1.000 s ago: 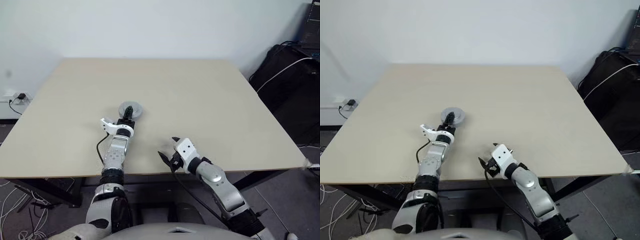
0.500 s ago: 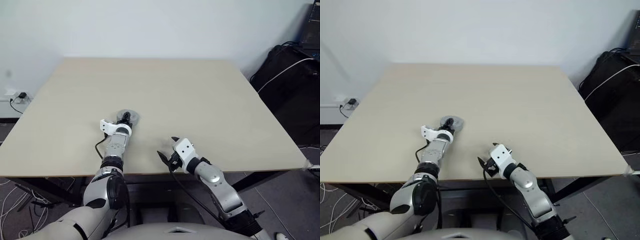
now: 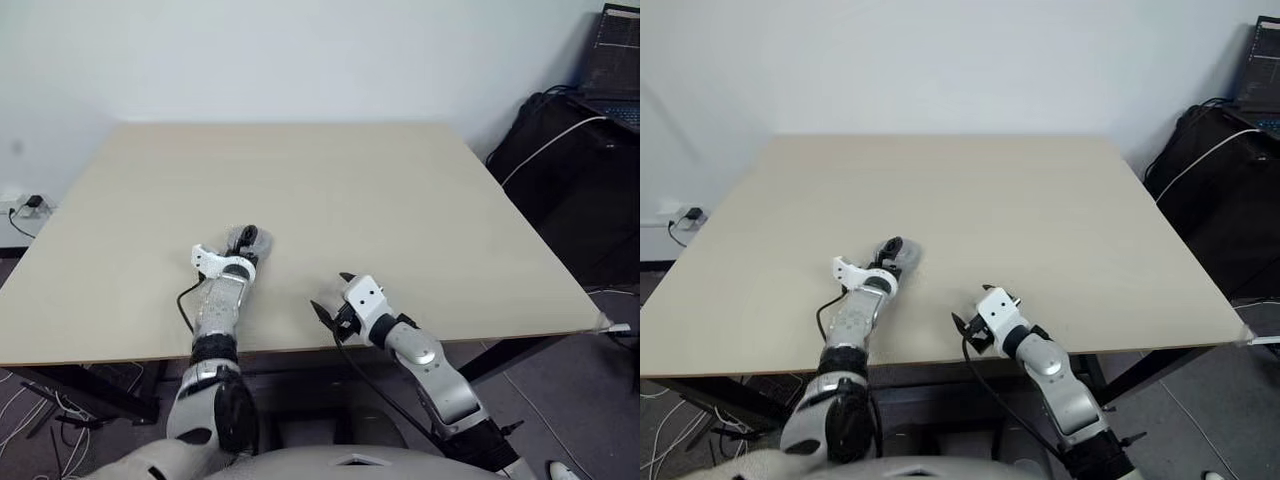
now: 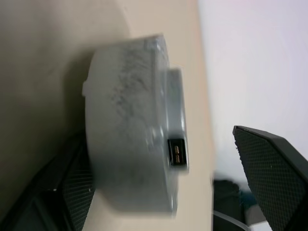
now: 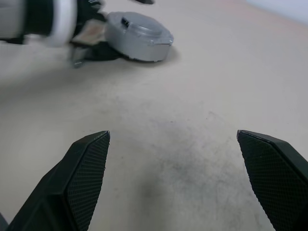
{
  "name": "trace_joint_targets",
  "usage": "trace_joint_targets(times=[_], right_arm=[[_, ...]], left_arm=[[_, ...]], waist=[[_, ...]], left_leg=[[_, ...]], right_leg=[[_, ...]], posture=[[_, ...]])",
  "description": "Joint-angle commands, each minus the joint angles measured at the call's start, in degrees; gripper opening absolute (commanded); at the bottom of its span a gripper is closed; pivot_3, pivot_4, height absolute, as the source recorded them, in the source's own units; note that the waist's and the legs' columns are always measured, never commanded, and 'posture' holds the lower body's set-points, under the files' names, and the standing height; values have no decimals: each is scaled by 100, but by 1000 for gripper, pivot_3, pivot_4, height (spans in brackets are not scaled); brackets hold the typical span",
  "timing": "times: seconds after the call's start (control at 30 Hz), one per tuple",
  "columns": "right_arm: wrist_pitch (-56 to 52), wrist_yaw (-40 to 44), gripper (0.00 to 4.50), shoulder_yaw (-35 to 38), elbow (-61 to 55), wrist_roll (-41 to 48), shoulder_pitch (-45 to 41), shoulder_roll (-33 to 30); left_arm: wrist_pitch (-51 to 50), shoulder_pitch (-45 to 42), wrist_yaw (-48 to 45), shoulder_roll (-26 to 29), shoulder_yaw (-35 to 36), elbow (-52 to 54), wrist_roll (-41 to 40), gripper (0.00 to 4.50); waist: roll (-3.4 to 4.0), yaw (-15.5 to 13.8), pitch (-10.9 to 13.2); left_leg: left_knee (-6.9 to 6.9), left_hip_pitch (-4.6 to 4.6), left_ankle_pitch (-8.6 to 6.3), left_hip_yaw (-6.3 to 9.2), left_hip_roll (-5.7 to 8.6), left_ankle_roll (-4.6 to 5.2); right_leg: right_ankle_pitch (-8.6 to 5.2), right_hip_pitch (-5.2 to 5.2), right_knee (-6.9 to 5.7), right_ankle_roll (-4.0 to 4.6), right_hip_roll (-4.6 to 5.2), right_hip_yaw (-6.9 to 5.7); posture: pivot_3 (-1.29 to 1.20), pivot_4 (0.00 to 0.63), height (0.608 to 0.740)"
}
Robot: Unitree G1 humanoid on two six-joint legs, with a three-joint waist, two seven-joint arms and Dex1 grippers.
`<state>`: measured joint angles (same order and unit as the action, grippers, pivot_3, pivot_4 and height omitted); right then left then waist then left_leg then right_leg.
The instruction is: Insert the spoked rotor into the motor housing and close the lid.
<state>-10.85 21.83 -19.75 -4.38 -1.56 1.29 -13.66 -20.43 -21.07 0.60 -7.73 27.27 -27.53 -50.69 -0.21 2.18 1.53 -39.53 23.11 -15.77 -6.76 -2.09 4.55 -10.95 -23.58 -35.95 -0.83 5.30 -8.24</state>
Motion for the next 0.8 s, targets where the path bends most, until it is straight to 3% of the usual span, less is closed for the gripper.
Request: trace_joint_targets(times=[0.03, 0.17, 0.23, 0.4, 0.6, 0.8], right_arm=[[-179, 122, 4500, 86, -52, 90, -81, 28], [-316, 102, 4500, 168, 12, 95, -145, 95], [-266, -20, 4500, 247, 74, 56, -148, 144], [147, -558, 4500, 602, 284, -21, -38, 359], [672, -649, 4500, 1135, 270, 470, 302, 689], [1253, -1141, 4500, 1516, 175, 503, 643, 1002]], left_arm=[[-763, 1081, 563, -82, -398, 761, 375, 4490], [-1015, 2189, 251, 259, -1422, 1861, 1041, 4490], [-700, 2678, -146, 598, -2121, 2418, 1677, 4490], [563, 3470, -554, 891, -3004, 3259, 2937, 4490], [2440, 3709, -159, 774, -3296, 3175, 4337, 4490], [3685, 3722, 153, 657, -3266, 2815, 5042, 4490]], waist=[[7, 26, -14], [45, 52, -76], [72, 23, -96], [105, -52, -100], [108, -152, -41], [112, -169, -23]], left_leg=[[3, -13, -11, -1, -3, -13], [17, -69, -40, -10, -12, 8], [30, -87, -43, -19, -12, 4], [40, -89, -43, -32, -21, -1], [40, -50, -43, -29, -31, -4], [41, -27, -47, -32, -31, -1]], right_leg=[[-6, 5, 0, 1, -2, 0], [-19, 18, 0, 18, 21, 0], [-22, 26, 1, 23, 27, 5], [-27, 13, -1, 29, 27, 15], [-26, -27, -1, 29, 26, 24], [-28, -46, 5, 32, 28, 22]], posture=[[0, 0, 740], [0, 0, 740], [0, 0, 740], [0, 0, 740], [0, 0, 740], [0, 0, 740]])
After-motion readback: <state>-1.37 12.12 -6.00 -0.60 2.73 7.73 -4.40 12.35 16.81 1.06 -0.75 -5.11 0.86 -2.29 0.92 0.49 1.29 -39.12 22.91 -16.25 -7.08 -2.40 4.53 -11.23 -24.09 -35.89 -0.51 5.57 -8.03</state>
